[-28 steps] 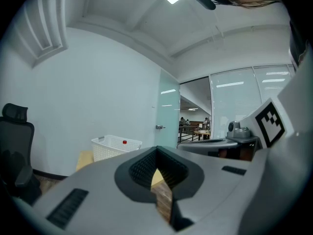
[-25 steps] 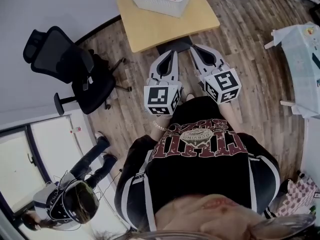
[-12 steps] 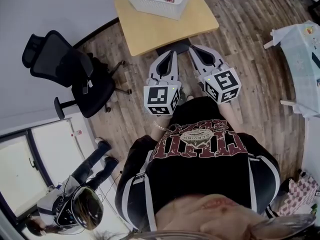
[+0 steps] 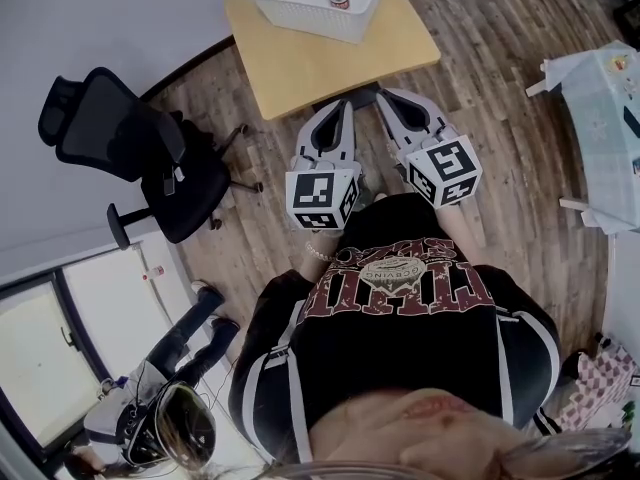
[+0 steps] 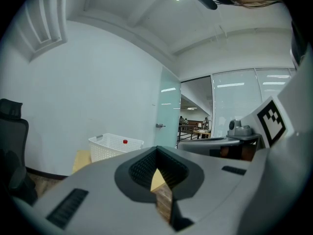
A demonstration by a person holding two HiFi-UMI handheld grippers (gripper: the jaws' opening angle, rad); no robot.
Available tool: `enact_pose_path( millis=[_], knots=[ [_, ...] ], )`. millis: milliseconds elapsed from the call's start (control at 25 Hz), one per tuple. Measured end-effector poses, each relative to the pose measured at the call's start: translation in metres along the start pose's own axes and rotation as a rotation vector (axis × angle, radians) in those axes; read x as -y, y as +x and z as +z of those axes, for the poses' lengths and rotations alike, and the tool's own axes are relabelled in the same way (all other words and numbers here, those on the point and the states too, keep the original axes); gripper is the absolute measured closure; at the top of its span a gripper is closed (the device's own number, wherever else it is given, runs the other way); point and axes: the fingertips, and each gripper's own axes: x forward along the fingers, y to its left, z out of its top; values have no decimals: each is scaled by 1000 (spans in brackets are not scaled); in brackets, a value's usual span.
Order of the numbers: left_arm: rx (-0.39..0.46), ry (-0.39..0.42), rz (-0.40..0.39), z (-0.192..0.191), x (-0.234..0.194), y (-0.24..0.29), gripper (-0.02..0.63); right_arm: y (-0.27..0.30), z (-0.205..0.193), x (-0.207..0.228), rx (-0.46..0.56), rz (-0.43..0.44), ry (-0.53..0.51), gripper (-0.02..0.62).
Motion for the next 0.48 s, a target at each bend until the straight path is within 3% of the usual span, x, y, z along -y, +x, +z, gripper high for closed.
enact_pose_path(
  millis=[480],
  knots=[
    [3,8,-50,15,-37,40,565,49,13,17,2,-35,1,578]
  ],
)
